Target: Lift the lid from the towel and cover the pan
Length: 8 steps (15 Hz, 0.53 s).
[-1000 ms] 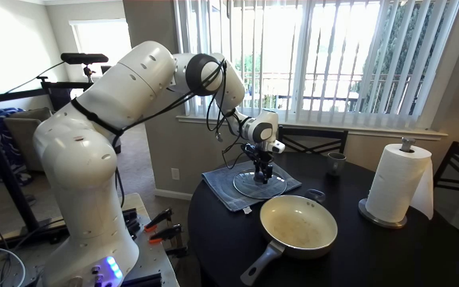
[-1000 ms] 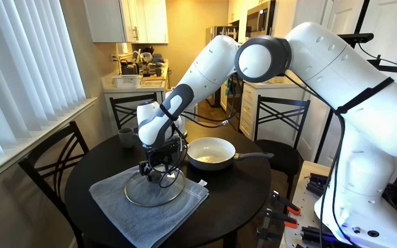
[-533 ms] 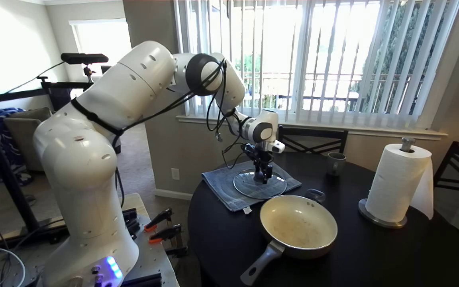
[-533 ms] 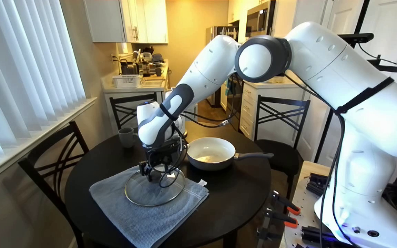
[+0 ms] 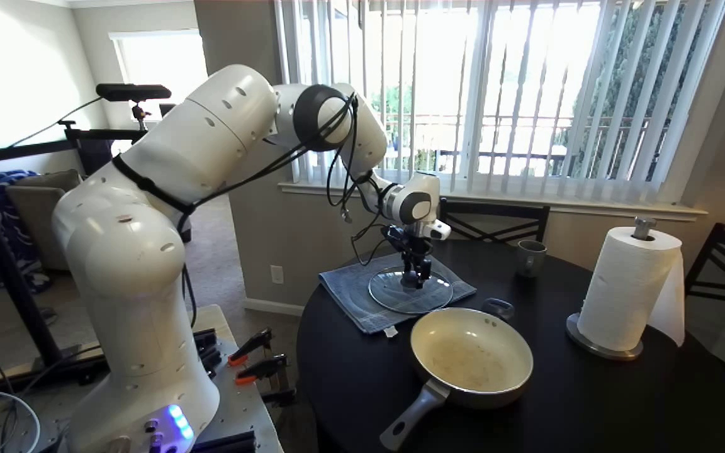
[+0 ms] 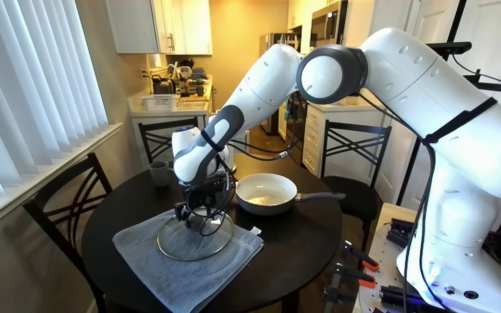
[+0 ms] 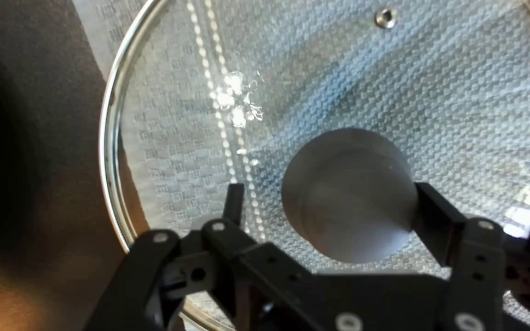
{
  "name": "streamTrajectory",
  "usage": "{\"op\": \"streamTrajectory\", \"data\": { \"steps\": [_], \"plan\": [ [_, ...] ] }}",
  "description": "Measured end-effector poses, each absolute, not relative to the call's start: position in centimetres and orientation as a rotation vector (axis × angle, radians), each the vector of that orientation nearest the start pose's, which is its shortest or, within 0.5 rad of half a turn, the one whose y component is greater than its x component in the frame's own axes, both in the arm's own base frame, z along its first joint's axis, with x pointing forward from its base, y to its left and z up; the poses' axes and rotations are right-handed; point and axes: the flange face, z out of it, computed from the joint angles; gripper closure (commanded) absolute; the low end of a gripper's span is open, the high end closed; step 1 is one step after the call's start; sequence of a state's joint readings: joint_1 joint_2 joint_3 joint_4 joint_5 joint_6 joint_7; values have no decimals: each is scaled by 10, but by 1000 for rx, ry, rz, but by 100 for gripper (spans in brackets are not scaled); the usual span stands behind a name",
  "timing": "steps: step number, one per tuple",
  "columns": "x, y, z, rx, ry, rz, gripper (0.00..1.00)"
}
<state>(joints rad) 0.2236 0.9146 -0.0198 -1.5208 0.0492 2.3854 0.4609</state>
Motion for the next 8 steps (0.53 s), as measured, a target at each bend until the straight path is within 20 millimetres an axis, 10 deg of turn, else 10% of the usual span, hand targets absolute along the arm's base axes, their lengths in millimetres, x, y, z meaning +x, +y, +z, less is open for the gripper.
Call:
{"op": "streamTrajectory", "data": {
  "steps": [4, 8],
  "plan": [
    [683, 149, 115, -3100, 439, 71, 65],
    [683, 151, 116, -3097, 437, 69, 67]
  ]
}}
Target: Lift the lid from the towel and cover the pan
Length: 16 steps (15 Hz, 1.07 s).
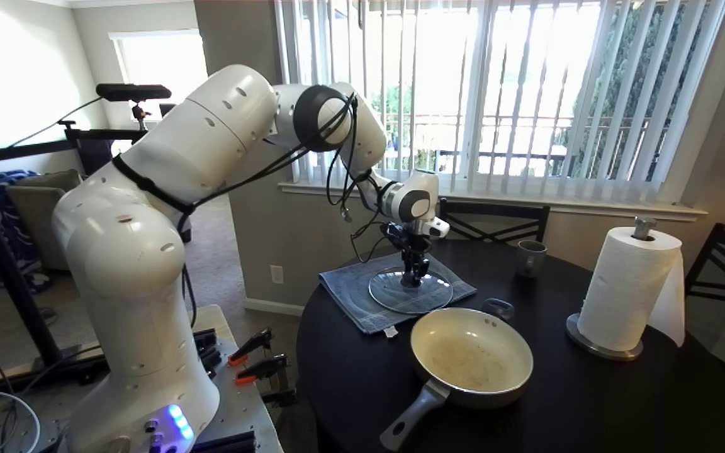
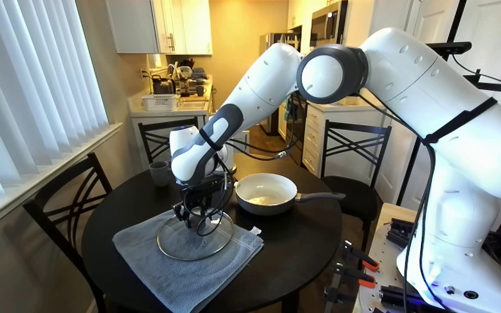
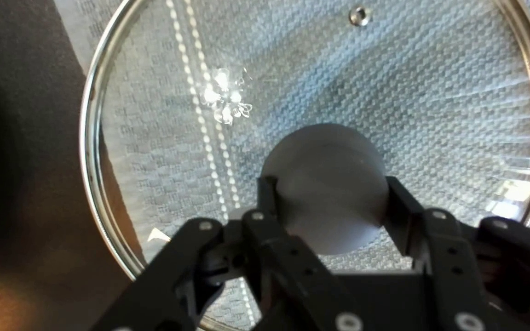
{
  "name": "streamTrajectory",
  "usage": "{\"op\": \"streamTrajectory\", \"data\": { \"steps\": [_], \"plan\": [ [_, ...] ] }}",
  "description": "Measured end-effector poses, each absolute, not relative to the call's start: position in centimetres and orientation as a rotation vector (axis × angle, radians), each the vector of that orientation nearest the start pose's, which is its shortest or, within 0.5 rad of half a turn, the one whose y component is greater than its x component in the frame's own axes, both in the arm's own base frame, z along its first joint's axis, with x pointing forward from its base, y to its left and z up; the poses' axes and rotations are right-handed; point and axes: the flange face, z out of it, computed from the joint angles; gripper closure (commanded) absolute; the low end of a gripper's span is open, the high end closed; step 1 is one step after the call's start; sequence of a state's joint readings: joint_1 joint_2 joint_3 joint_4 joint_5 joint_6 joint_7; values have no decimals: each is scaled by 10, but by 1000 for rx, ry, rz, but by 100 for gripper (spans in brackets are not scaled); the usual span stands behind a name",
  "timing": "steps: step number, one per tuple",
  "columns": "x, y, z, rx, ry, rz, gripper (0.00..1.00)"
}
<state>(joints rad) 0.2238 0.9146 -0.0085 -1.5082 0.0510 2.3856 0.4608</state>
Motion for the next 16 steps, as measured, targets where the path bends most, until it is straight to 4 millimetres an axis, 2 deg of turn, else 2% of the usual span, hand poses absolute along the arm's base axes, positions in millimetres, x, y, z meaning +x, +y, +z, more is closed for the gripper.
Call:
{"op": "streamTrajectory", "data": {
  "steps": [7, 12, 16],
  "plan": [
    [680, 150, 122, -3071, 469, 77, 67],
    [662, 147, 161, -3031, 515, 83, 67],
    [646, 132, 189, -3028, 576, 73, 67]
  ]
}}
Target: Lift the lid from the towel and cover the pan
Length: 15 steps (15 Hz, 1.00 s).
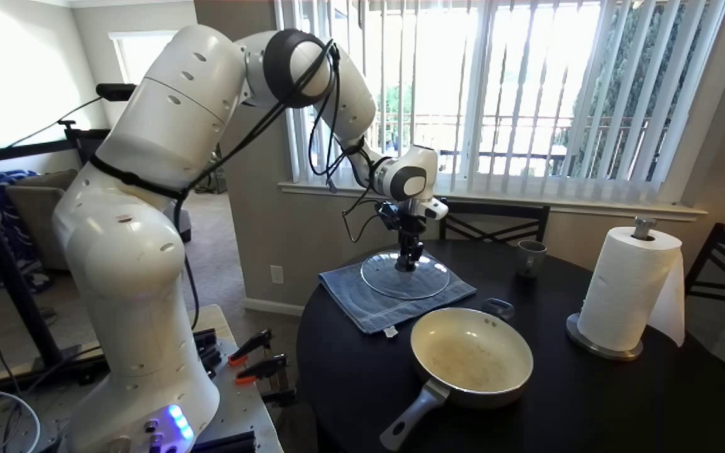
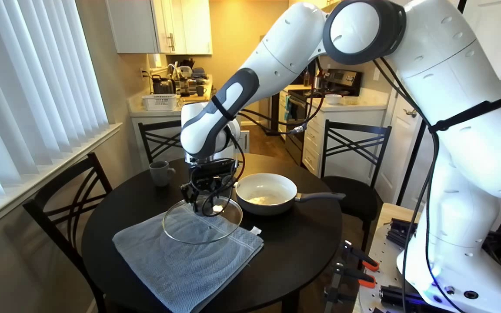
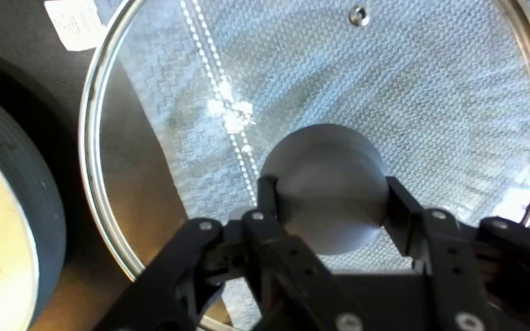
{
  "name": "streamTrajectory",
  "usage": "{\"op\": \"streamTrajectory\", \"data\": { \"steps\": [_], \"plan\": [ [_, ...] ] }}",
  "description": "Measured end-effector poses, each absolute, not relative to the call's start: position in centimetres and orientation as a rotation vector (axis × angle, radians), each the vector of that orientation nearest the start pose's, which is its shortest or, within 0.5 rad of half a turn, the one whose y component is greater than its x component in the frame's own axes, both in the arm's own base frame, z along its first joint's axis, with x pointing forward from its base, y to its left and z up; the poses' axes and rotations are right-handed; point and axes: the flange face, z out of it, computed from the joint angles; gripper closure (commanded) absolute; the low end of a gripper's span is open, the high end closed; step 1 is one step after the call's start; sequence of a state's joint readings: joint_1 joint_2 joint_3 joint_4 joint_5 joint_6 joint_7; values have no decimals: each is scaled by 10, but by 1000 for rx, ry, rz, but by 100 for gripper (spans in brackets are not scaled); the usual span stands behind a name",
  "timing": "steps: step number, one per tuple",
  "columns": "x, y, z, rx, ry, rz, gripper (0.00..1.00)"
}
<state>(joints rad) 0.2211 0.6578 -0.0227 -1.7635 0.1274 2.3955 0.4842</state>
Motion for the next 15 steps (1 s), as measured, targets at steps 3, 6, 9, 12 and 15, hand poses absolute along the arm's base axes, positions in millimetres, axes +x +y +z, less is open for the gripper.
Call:
{"op": "streamTrajectory", "data": {
  "steps": [3, 6, 9, 12, 15],
  "plan": [
    [633, 106, 201, -3010, 646, 56, 67],
    [616, 67, 208, -2968, 763, 44, 67],
    [600, 30, 208, -2915, 884, 60, 67],
    [591, -5, 208, -2859, 989, 78, 67],
    [590, -39, 210, -2831, 1071, 68, 67]
  ]
}}
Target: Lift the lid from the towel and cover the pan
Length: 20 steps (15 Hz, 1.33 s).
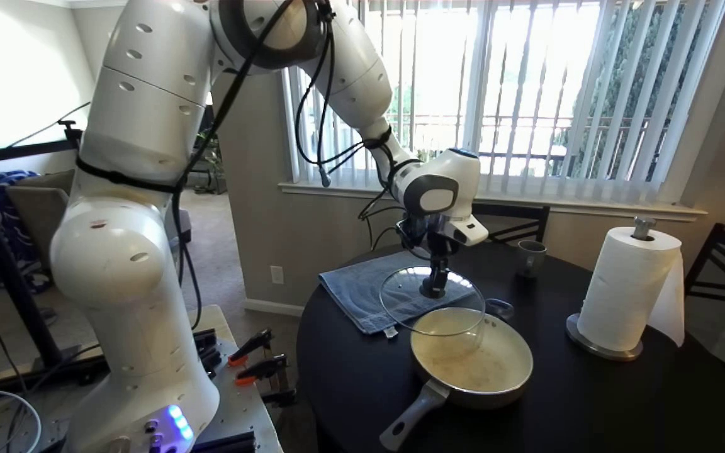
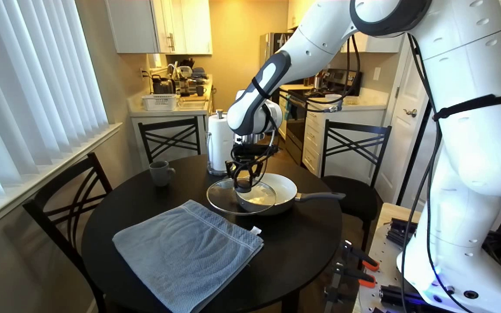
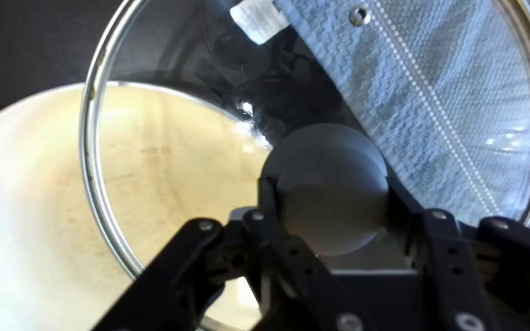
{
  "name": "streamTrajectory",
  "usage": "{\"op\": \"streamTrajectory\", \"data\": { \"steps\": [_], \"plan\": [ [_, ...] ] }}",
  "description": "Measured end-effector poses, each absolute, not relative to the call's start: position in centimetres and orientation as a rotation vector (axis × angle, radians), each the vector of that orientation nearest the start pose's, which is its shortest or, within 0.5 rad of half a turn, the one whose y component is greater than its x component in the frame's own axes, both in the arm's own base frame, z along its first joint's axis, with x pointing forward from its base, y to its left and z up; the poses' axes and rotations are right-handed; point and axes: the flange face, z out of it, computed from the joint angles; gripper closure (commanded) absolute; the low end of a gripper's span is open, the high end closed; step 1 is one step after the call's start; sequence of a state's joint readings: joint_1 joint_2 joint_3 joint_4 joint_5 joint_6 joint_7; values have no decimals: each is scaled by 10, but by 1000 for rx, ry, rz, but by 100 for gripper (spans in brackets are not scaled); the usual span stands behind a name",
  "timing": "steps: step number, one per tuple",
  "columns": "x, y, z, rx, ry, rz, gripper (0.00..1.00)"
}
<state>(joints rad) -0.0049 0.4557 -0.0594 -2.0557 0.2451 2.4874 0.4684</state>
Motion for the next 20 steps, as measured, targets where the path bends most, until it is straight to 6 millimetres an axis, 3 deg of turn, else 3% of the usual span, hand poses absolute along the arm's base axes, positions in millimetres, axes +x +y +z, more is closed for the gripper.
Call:
{"op": "streamTrajectory", "data": {
  "steps": [5, 9, 20],
  "plan": [
    [587, -95, 214, -2789, 1203, 43, 67],
    [580, -126, 211, -2764, 1281, 44, 67],
    [579, -150, 195, -2727, 1436, 64, 67]
  ]
}}
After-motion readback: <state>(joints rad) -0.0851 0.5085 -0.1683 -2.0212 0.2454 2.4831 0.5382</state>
